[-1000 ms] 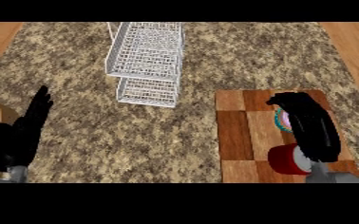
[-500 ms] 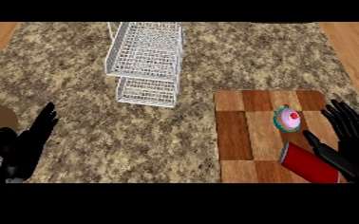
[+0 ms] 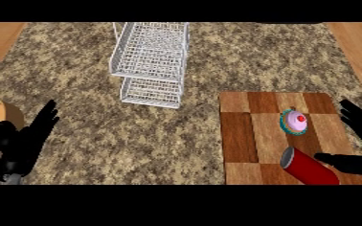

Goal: Pick the cupcake from the cutting board and place it in the tiered basket

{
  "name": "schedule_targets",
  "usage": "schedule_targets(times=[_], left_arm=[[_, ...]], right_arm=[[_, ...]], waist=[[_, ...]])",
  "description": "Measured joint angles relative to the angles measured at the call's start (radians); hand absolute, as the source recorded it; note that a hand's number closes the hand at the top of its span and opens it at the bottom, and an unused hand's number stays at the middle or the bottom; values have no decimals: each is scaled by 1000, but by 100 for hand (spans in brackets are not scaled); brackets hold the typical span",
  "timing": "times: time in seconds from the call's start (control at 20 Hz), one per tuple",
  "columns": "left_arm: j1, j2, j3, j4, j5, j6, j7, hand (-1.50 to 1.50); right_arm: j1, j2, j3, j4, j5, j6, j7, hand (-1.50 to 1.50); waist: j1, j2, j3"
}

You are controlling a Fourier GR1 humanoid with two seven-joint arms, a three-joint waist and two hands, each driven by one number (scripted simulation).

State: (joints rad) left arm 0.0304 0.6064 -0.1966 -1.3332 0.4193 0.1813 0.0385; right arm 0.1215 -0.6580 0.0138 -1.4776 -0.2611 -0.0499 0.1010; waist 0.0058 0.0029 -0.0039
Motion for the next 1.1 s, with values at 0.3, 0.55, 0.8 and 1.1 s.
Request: schedule_targets(times=[0.3,0.55,0.8,1.1], left_arm=[[26,-9,27,-24,-19,-12,14,0],[-3,-35,42,-1,-41,-25,31,0],[2,-53,64,19,-67,-49,19,0],[2,-72,101,19,-93,-78,30,0]], right_arm=[[-118,-57,7,-78,-27,89,240,-150],[-215,-68,10,-90,-74,161,428,-150],[-259,-75,16,-93,-89,231,566,-150],[-213,-90,-37,-78,-59,308,615,-150]], waist=[[1,-3,2],[-1,-3,3],[-2,-3,3],[-5,-3,4]])
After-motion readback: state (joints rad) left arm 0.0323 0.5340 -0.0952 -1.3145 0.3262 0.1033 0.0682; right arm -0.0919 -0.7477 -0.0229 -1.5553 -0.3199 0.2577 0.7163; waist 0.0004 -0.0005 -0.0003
